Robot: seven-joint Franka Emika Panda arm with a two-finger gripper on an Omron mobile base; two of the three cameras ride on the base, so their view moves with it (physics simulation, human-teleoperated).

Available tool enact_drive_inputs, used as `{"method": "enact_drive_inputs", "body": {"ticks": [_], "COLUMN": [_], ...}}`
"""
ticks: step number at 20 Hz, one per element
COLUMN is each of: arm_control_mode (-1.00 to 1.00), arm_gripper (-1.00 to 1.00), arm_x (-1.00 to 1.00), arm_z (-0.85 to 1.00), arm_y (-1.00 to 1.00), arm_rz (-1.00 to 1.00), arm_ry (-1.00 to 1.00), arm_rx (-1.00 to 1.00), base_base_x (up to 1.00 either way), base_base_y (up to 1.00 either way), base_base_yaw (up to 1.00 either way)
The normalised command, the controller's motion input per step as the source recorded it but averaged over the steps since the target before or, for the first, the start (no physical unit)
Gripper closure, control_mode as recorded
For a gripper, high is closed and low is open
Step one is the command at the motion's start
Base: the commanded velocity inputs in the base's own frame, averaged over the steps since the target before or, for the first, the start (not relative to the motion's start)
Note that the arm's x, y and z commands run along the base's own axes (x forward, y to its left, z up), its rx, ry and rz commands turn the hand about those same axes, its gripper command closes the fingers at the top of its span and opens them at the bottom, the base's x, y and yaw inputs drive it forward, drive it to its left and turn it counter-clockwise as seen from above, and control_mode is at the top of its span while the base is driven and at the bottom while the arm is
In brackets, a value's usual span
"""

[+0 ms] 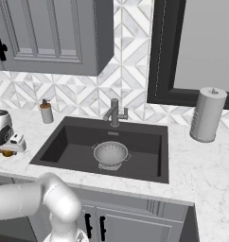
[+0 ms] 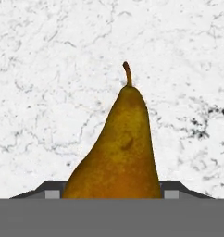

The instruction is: Put the colander in the sink, put the pear in the colander, and turn on the sink faucet and pour water over the colander.

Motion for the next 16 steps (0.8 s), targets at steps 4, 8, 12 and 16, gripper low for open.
{"method": "enact_drive_inputs", "body": {"ticks": [4,8,12,16], "arm_control_mode": [-1.0,-1.0,-1.0,-1.0], "arm_gripper": [1.0,1.0,1.0,1.0], "arm_x": [-0.31,-0.23,-0.11,-0.03], "arm_z": [0.41,0.48,0.42,0.29], "arm_y": [-0.85,-0.89,-0.98,-1.0], "arm_rz": [0.0,0.0,0.0,0.0], "arm_ry": [0.0,0.0,0.0,0.0], "arm_rx": [0.0,0.0,0.0,0.0], "base_base_x": [0.0,0.0,0.0,0.0], "base_base_y": [0.0,0.0,0.0,0.0], "base_base_yaw": [0.0,0.0,0.0,0.0]}}
